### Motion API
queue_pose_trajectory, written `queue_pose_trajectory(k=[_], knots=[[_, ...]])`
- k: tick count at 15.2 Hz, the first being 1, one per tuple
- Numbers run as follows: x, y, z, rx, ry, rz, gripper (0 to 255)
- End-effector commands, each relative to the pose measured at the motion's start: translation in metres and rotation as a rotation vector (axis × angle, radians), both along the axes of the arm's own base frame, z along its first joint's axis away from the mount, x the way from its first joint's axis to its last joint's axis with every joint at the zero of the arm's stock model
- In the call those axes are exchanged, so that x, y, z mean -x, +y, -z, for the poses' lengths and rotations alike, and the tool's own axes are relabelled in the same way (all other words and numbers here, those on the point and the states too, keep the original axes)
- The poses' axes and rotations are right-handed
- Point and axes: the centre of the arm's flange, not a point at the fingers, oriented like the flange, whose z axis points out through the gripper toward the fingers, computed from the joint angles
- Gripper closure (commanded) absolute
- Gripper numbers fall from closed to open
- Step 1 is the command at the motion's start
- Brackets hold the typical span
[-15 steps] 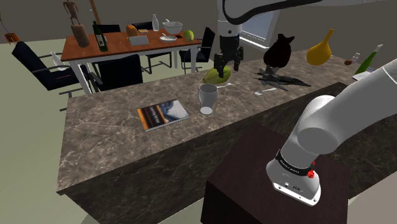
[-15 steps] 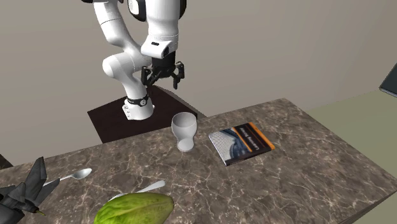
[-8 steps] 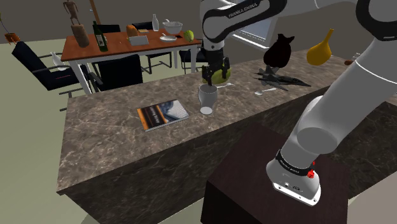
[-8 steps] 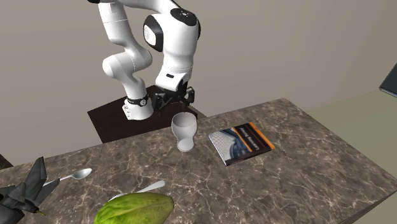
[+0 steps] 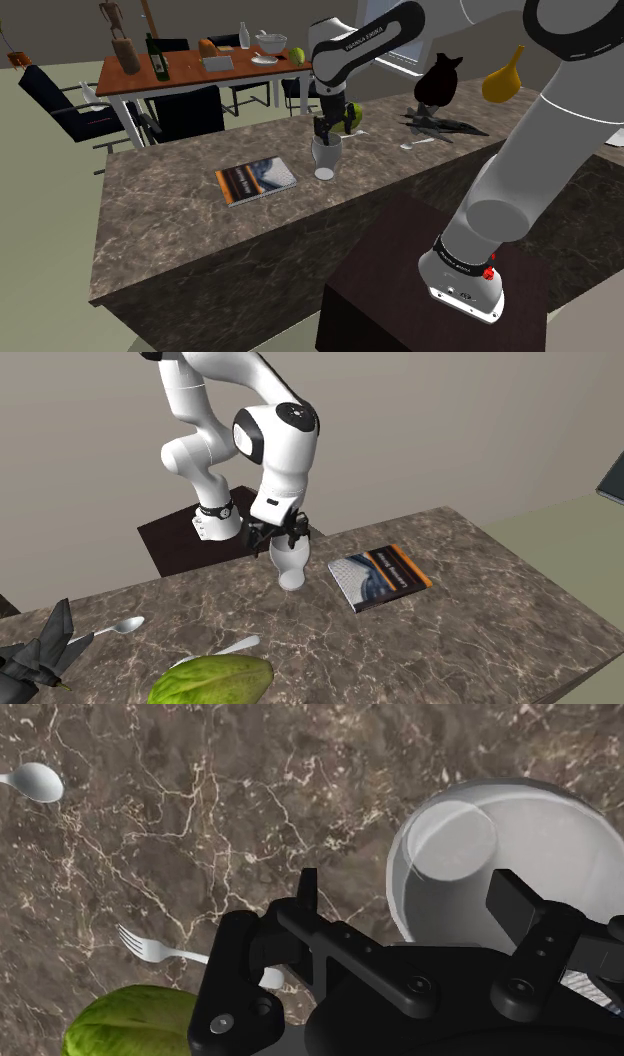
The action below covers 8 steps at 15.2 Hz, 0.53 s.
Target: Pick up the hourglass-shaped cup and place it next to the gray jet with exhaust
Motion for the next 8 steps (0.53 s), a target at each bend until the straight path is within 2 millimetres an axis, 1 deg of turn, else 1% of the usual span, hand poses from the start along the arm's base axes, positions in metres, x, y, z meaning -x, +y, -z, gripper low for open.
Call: queue_pose_trajectory(k=[1,2,8], knots=[[0.0018,-0.0012,0.0101,0.000,-0.001,0.000,0],[0.0024,-0.0015,0.0131,0.000,-0.001,0.000,0],[0.0024,-0.0015,0.0131,0.000,-0.001,0.000,0]])
